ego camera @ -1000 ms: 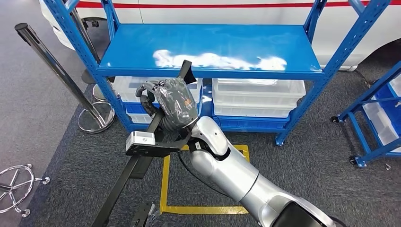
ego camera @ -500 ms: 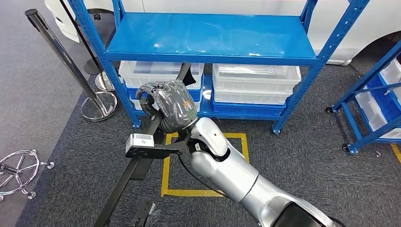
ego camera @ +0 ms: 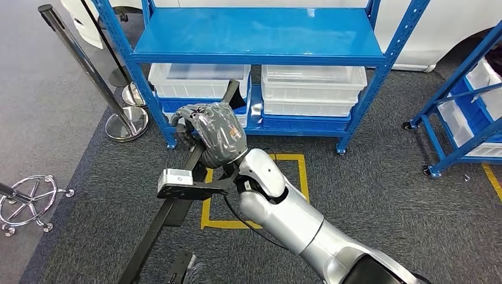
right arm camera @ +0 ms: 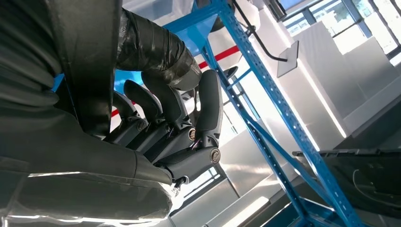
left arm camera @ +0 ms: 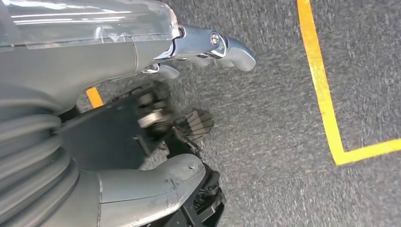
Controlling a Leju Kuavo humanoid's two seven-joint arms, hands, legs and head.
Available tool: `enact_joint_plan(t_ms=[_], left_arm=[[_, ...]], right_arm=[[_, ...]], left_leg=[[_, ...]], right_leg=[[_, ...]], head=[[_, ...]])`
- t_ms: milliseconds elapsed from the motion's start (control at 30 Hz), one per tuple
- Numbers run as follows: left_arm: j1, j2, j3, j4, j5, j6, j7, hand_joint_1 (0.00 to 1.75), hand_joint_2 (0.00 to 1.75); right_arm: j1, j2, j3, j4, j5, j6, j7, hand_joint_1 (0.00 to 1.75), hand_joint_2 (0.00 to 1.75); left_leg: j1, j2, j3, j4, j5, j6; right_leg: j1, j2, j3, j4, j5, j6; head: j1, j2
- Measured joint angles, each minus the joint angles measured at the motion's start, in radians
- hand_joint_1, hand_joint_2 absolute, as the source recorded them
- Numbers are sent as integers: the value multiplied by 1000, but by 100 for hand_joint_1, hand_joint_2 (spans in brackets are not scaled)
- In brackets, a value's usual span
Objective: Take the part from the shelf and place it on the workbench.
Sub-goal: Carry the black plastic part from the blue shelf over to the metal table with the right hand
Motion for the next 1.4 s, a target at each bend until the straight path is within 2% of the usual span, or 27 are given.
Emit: enact_joint_plan(t_ms=[33,67,133,200,267,300,333,367,433,500,533,600,633,700,767,800,833,867,933,1000,1067,1133,1167,1233,1300,1333,1400], left_arm=[[-1,0,0,0,0,0,0,0,175],[-2,0,0,0,0,0,-1,0,175],[-1,-2,0,0,1,0,-1,0,175],[-2,-4,0,1,2,0,-1,0,175],[-3,-4,0,1,2,0,-1,0,175],[-2,-4,0,1,3,0,-1,0,175],[-2,-4,0,1,3,0,-1,0,175],[-2,-4,0,1,3,0,-1,0,175],[-2,-4,0,1,3,0,-1,0,175],[-2,-4,0,1,4,0,-2,0,175],[-2,-4,0,1,4,0,-3,0,175],[-1,-4,0,1,4,0,-4,0,175],[0,-4,0,1,3,0,-4,0,175],[0,-4,0,1,3,0,-4,0,175],[0,-4,0,1,3,0,-4,0,175],[0,-4,0,1,3,0,-4,0,175],[0,-4,0,1,3,0,-4,0,175],[-1,-4,0,1,3,0,-4,0,175],[-3,-3,0,0,2,0,-4,0,175],[-8,-2,0,0,1,0,-5,0,175],[-11,-1,0,0,-1,0,-5,0,175],[-13,-2,0,0,-1,1,-5,0,175],[-14,-3,0,0,0,2,-6,0,175],[-18,-3,0,1,3,3,-7,0,175],[-19,-3,0,1,7,4,-8,0,175],[-18,-3,0,1,10,5,-10,0,175],[-17,-3,1,1,17,9,-13,0,175]], right_arm=[[0,0,0,0,0,1,0,171,175],[-1,1,0,0,0,2,0,171,175],[-1,0,0,1,0,3,0,171,175],[-1,-2,0,1,0,4,1,171,175],[-1,-2,0,2,0,5,1,171,175],[-1,-3,0,3,0,6,1,171,175],[-1,-3,0,4,0,6,1,171,175],[0,-4,0,5,0,7,1,171,175],[0,-4,0,7,1,7,1,171,175],[0,-3,0,7,2,7,1,171,175],[0,-2,0,8,2,7,1,171,175],[2,-2,0,9,3,7,2,171,175],[2,-1,0,10,4,7,2,171,175],[1,1,0,12,7,7,2,171,175],[1,2,0,13,10,7,2,171,175],[2,2,0,14,10,7,2,171,175],[2,2,0,15,11,7,3,171,175],[2,2,0,16,12,7,3,171,175],[2,3,0,17,14,6,3,171,175],[1,4,0,17,15,6,4,171,175],[0,6,0,17,16,5,4,171,175],[-1,8,0,18,17,5,4,171,175],[-1,8,0,19,17,5,4,171,175],[-4,8,0,21,19,4,2,171,175],[-5,8,0,24,20,3,0,171,175],[-5,8,0,26,20,4,0,171,175],[-5,9,0,31,20,5,-1,171,175]], left_leg=[[-4,0,23,-41,-11,4],[-6,0,26,-60,-6,7],[-2,4,14,-75,24,20],[5,8,-7,-89,56,31],[5,8,-38,-85,77,33],[5,9,-54,-81,86,32],[6,9,-70,-75,94,30],[7,9,-86,-68,101,27],[9,9,-114,-54,111,19],[8,8,-133,-40,121,8],[8,8,-140,-36,127,3],[9,7,-148,-35,138,-8],[10,6,-154,-29,128,-13],[12,5,-178,35,63,-23],[13,5,-212,170,-28,-31],[14,5,-223,230,-53,-32],[13,5,-221,265,-58,-32],[13,5,-201,261,-43,-29],[9,2,-116,153,2,-15],[2,-2,-33,21,8,1],[-5,-4,-7,-32,5,8],[-4,-1,-16,-50,31,14],[-1,2,-24,-60,47,19],[5,7,-46,-71,76,25],[5,7,-80,-68,100,26],[6,8,-98,-63,111,25],[7,9,-137,-49,131,21]], right_leg=[[-2,-1,-2,-4,11,6],[-4,-2,-3,-12,24,12],[-5,1,-10,-16,19,24],[-6,6,-33,46,-60,34],[-10,8,-65,176,-153,43],[-13,8,-74,234,-171,47],[-15,8,-70,267,-166,50],[-18,8,-48,262,-143,52],[-22,8,38,161,-102,54],[-18,11,114,41,-111,46],[-15,12,131,10,-122,41],[-14,12,132,-7,-121,26],[-16,10,128,-9,-113,18],[-19,6,113,-14,-97,2],[-16,4,91,-9,-82,-6],[-14,3,80,-5,-76,-7],[-13,2,68,0,-70,-7],[-11,3,56,6,-65,-7],[-8,4,37,17,-56,-7],[-8,5,25,22,-44,1],[-11,4,19,15,-25,13],[-12,6,14,6,-15,25],[-11,8,8,14,-34,30],[-12,10,-14,86,-127,39],[-14,10,-33,209,-212,45],[-15,10,-34,256,-218,48],[-18,10,1,274,-165,51]], head=[[0,0],[0,0],[0,0],[0,0],[1,0],[1,0],[1,0],[0,0],[0,0],[0,0],[0,0],[0,0],[0,0],[0,0],[0,0],[0,0],[0,0],[0,0],[0,0],[0,0],[0,0],[0,0],[1,0],[1,0],[1,0],[1,0],[1,0]])
